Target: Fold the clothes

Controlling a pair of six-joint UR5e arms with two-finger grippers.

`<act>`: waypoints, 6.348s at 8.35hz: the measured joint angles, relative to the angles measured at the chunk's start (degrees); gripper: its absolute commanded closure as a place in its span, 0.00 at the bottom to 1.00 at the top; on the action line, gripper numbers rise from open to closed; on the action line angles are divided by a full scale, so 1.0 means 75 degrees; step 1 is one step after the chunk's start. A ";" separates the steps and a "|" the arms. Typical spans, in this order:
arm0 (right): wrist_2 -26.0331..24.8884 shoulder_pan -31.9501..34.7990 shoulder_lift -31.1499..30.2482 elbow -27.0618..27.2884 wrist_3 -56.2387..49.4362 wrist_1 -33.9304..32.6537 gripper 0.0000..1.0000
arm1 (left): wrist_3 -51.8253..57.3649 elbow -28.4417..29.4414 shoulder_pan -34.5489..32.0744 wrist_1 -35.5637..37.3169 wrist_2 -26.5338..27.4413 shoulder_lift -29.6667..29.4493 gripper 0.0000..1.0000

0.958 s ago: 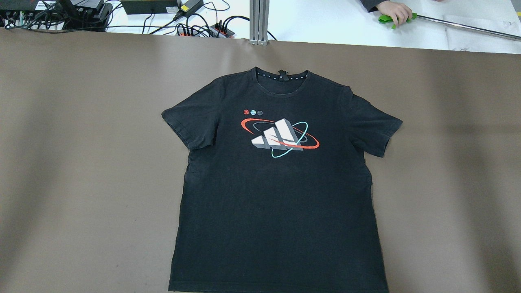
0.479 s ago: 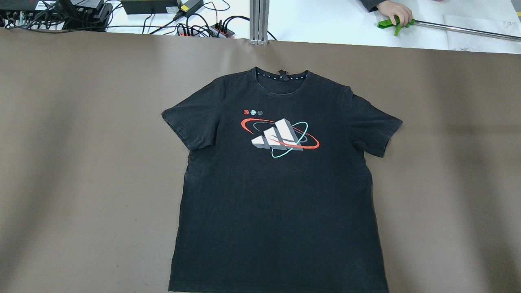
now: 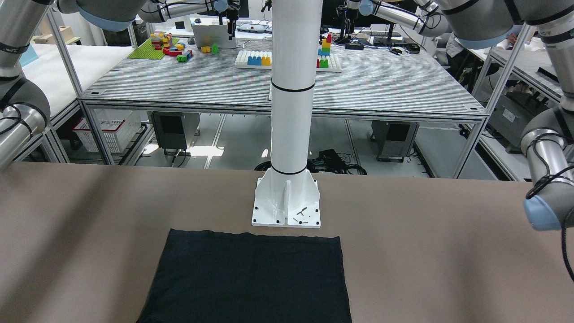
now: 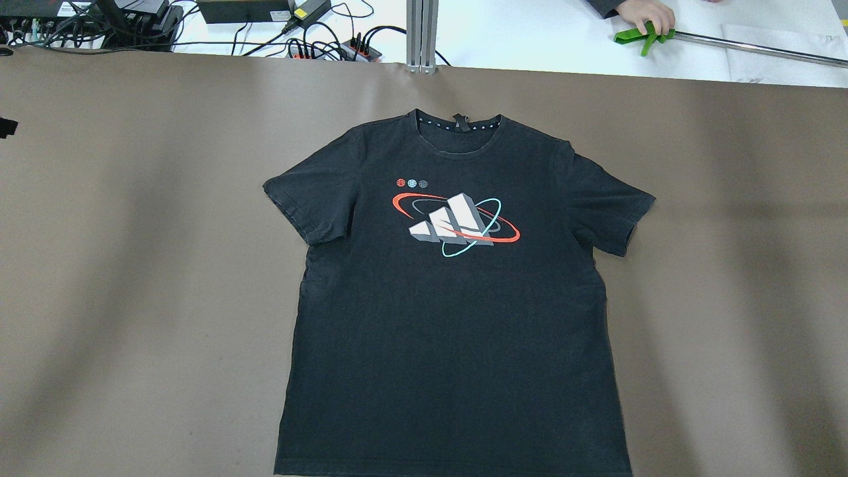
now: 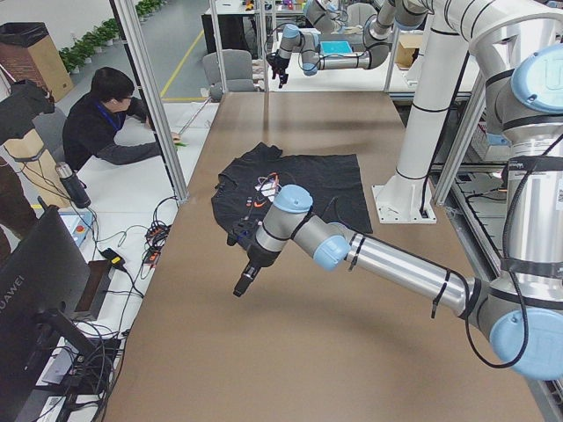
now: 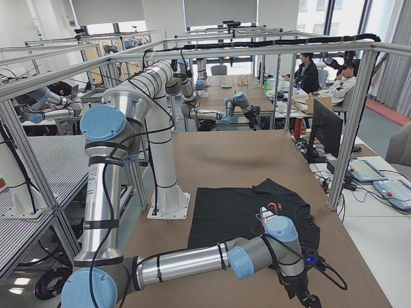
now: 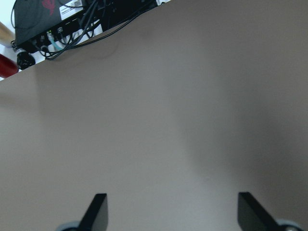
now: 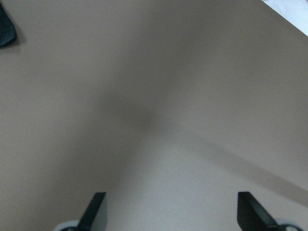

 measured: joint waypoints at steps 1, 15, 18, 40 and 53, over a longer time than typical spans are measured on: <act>-0.0005 -0.0227 0.0258 -0.0445 0.0629 0.0488 0.06 | -0.0433 0.0173 0.0284 -0.0221 0.0000 -0.0232 0.05; -0.2925 -0.3942 0.1986 -0.3186 0.6588 0.4264 0.06 | -0.4046 0.1749 0.2233 -0.1805 0.1153 -0.2468 0.05; -0.3000 -0.3999 0.2088 -0.3420 0.6591 0.4262 0.15 | -0.4069 0.1744 0.2305 -0.1801 0.1253 -0.2496 0.05; -0.4449 -0.5154 0.5190 -0.3608 0.7804 0.2283 0.06 | -0.4046 0.2129 0.2340 -0.1893 0.1557 -0.2535 0.05; -0.3273 -0.4456 0.4482 -0.2917 0.7520 0.2338 0.06 | -0.4603 0.4881 0.3921 -0.4472 0.2709 -0.3523 0.06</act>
